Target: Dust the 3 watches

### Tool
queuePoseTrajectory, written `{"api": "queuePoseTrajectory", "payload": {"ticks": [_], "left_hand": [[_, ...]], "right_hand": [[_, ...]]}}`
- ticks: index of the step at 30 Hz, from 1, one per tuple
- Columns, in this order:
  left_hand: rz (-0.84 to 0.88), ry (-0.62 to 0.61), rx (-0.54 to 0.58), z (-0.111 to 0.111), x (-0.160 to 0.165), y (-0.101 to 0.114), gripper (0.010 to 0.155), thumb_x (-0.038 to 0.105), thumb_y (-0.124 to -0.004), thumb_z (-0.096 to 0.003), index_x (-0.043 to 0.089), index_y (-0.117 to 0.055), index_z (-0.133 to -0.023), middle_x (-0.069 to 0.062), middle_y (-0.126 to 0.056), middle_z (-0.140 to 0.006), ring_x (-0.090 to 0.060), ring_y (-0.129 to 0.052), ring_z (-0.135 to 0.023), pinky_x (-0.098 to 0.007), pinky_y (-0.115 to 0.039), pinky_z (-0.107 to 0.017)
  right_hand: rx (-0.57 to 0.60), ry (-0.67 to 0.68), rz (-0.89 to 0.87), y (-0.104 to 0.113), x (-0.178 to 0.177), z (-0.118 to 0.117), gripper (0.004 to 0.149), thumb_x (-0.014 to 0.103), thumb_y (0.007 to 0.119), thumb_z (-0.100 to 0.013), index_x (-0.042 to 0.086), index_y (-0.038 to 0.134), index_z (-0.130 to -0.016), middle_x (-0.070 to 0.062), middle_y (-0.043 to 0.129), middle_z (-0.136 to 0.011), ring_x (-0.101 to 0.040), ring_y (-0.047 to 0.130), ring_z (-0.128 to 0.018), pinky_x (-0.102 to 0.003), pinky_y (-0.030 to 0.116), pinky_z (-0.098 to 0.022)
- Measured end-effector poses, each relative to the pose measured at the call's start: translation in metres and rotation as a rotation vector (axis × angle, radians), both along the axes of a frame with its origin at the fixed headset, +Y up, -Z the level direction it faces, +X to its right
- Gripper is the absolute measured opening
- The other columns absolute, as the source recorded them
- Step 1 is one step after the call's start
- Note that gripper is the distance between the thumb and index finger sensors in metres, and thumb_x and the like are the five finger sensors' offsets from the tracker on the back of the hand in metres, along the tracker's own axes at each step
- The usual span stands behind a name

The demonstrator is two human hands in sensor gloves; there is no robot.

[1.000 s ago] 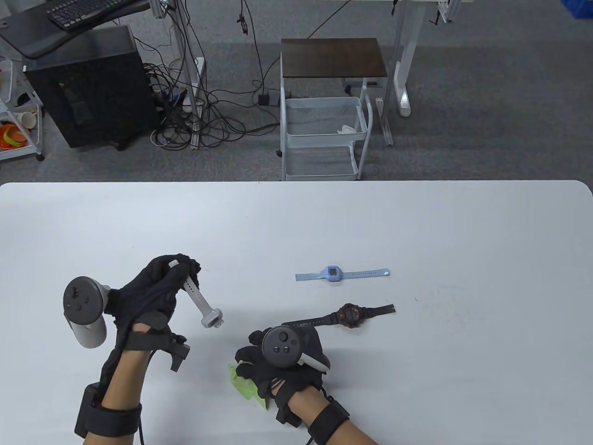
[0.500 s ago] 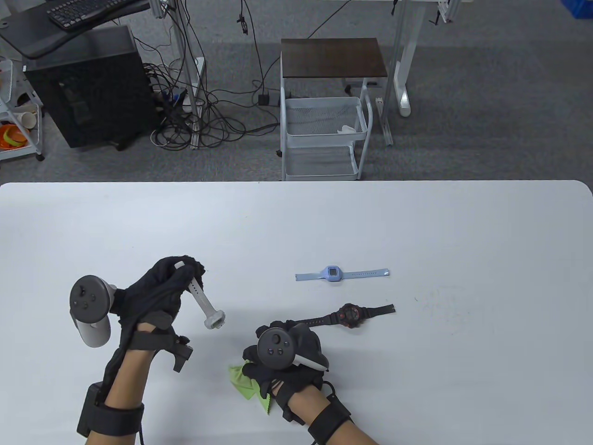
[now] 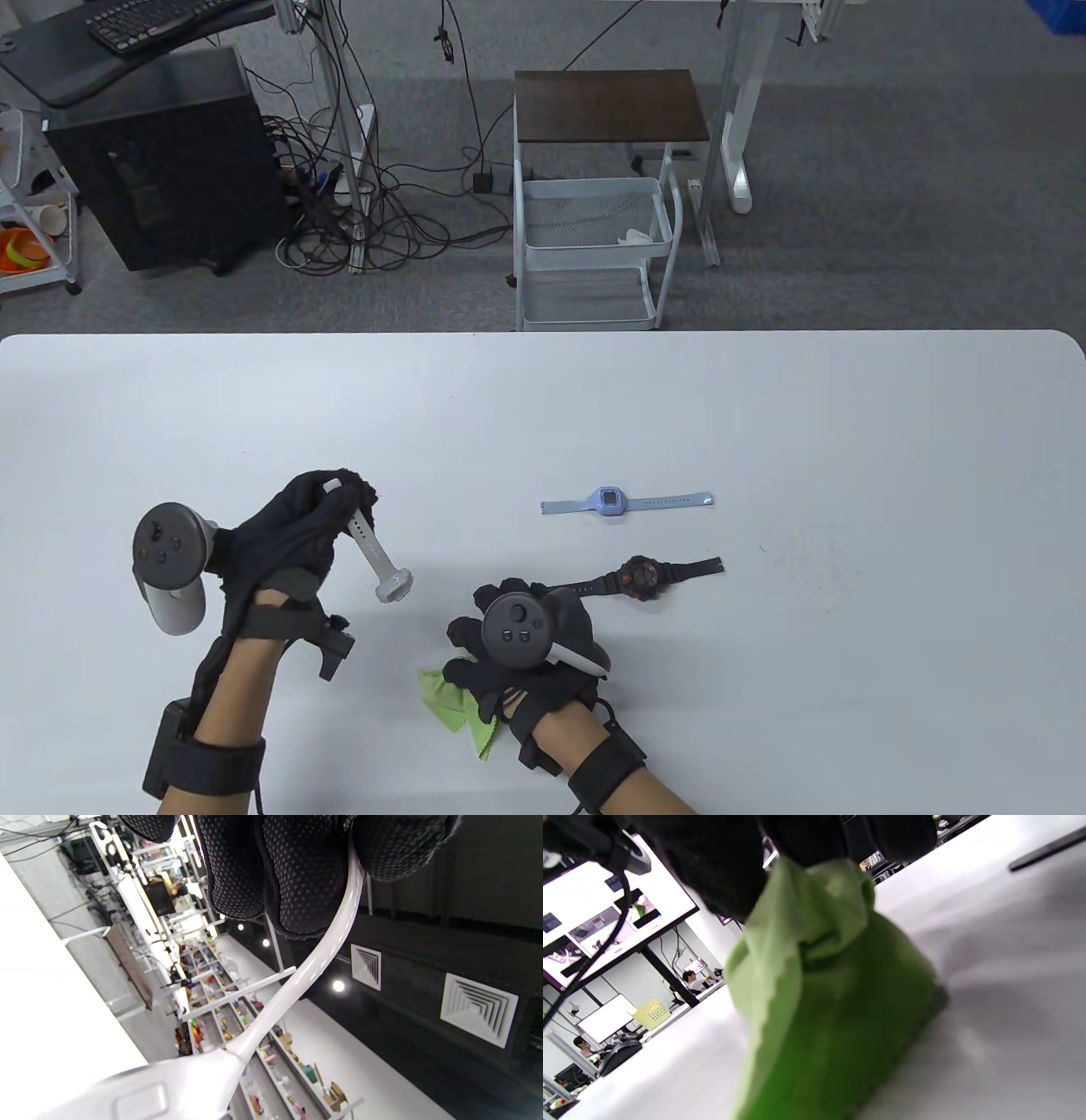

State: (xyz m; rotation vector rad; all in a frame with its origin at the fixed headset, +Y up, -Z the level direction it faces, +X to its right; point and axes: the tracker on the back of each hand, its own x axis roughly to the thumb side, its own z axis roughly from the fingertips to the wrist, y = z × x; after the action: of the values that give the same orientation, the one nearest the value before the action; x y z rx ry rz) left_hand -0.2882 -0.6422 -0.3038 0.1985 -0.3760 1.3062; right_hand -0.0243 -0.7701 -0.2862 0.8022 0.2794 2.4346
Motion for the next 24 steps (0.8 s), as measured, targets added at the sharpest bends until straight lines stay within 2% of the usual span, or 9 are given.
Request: {"api": "queuePoseTrajectory", "payload": {"ticks": [4, 9, 16, 20, 24], "left_hand": [[-0.002, 0.000, -0.004, 0.000, 0.000, -0.001, 0.045, 0.056, -0.072, -0.0577, 0.024, -0.078, -0.088, 0.011, -0.096, -0.068, -0.017, -0.092, -0.086, -0.059, -0.057, -0.076], [-0.005, -0.002, -0.015, -0.002, 0.001, -0.003, 0.045, 0.056, -0.072, -0.0577, 0.023, -0.078, -0.088, 0.011, -0.097, -0.067, -0.016, -0.093, -0.085, -0.059, -0.058, -0.075], [-0.038, -0.010, -0.038, -0.005, 0.010, -0.011, 0.045, 0.056, -0.072, -0.0577, 0.023, -0.078, -0.088, 0.011, -0.097, -0.067, -0.016, -0.094, -0.084, -0.058, -0.058, -0.075], [-0.059, -0.024, -0.052, -0.007, 0.018, -0.018, 0.045, 0.056, -0.072, -0.0575, 0.023, -0.079, -0.088, 0.011, -0.099, -0.066, -0.016, -0.095, -0.084, -0.058, -0.059, -0.075], [-0.071, -0.030, -0.075, -0.008, 0.025, -0.027, 0.045, 0.056, -0.072, -0.0576, 0.023, -0.079, -0.088, 0.012, -0.099, -0.066, -0.016, -0.095, -0.083, -0.058, -0.059, -0.075]], "right_hand": [[-0.006, -0.018, -0.063, 0.004, 0.005, -0.003, 0.066, 0.050, 0.083, -0.041, 0.008, 0.076, -0.091, -0.035, 0.052, -0.101, -0.065, 0.041, -0.087, -0.077, 0.028, -0.054], [0.015, -0.069, -0.227, 0.019, 0.021, -0.008, 0.069, 0.051, 0.082, -0.041, 0.007, 0.073, -0.093, -0.035, 0.051, -0.101, -0.065, 0.041, -0.087, -0.077, 0.028, -0.054], [0.028, -0.126, -0.494, 0.036, 0.066, 0.001, 0.071, 0.054, 0.080, -0.042, 0.007, 0.071, -0.094, -0.035, 0.054, -0.100, -0.065, 0.043, -0.086, -0.077, 0.030, -0.053], [0.022, -0.151, -0.628, 0.034, 0.095, 0.007, 0.071, 0.056, 0.079, -0.043, 0.006, 0.070, -0.094, -0.035, 0.055, -0.100, -0.065, 0.045, -0.086, -0.078, 0.031, -0.053], [0.020, -0.227, -0.804, 0.018, 0.118, 0.008, 0.073, 0.057, 0.077, -0.045, 0.005, 0.069, -0.095, -0.035, 0.058, -0.099, -0.065, 0.049, -0.084, -0.079, 0.032, -0.051]]}}
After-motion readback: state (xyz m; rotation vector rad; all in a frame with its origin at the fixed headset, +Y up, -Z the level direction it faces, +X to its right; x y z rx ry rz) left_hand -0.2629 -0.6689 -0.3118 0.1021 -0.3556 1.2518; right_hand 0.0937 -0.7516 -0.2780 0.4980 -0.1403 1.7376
